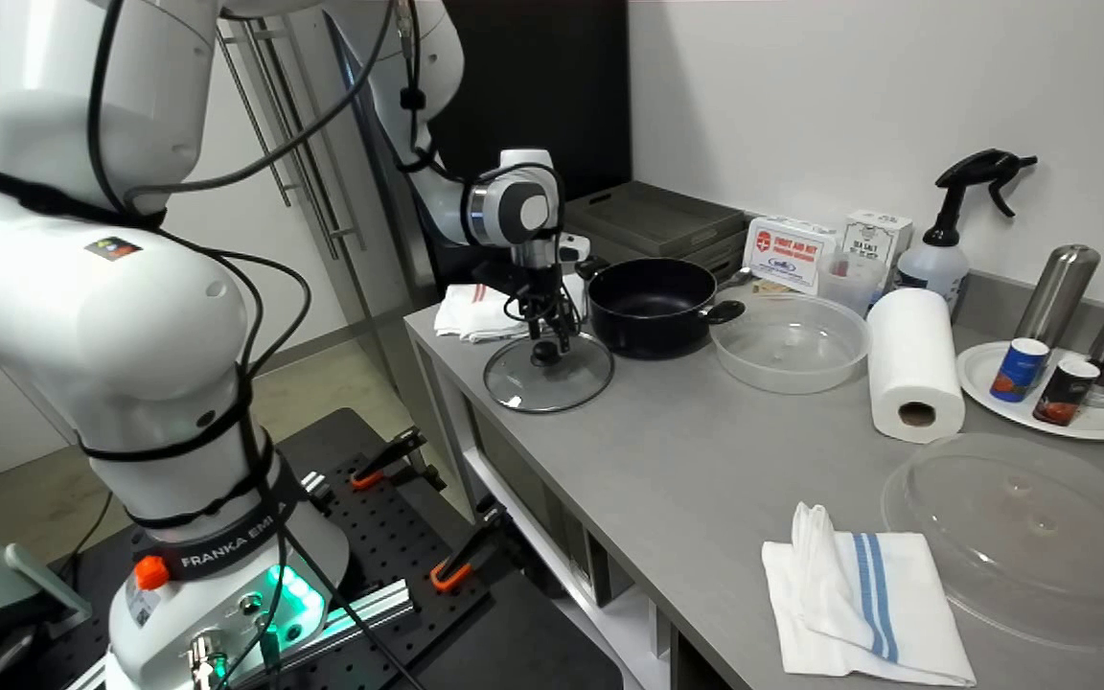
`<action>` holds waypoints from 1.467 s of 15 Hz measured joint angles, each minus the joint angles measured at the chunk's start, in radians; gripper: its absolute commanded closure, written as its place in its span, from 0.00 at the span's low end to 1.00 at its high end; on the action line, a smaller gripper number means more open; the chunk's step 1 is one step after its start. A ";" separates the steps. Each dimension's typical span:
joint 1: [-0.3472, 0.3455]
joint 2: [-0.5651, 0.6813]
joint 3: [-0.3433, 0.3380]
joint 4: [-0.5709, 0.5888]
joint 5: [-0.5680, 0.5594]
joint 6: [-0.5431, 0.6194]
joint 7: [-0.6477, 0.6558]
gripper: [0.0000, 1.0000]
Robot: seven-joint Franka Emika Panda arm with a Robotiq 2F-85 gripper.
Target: Place the glass lid on the pot then remove it from the pot.
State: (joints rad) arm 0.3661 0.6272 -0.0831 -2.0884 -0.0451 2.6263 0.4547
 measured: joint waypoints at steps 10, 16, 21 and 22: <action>-0.004 -0.108 -0.004 -0.020 0.000 -0.026 0.000 0.00; -0.057 -0.281 -0.008 -0.063 0.000 -0.094 0.000 0.00; -0.155 -0.392 -0.004 -0.082 0.002 -0.180 0.000 0.00; -0.177 -0.409 -0.003 -0.085 0.006 -0.191 0.000 0.00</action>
State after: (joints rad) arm 0.1892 0.2179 -0.0864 -2.1738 -0.0387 2.4351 0.4544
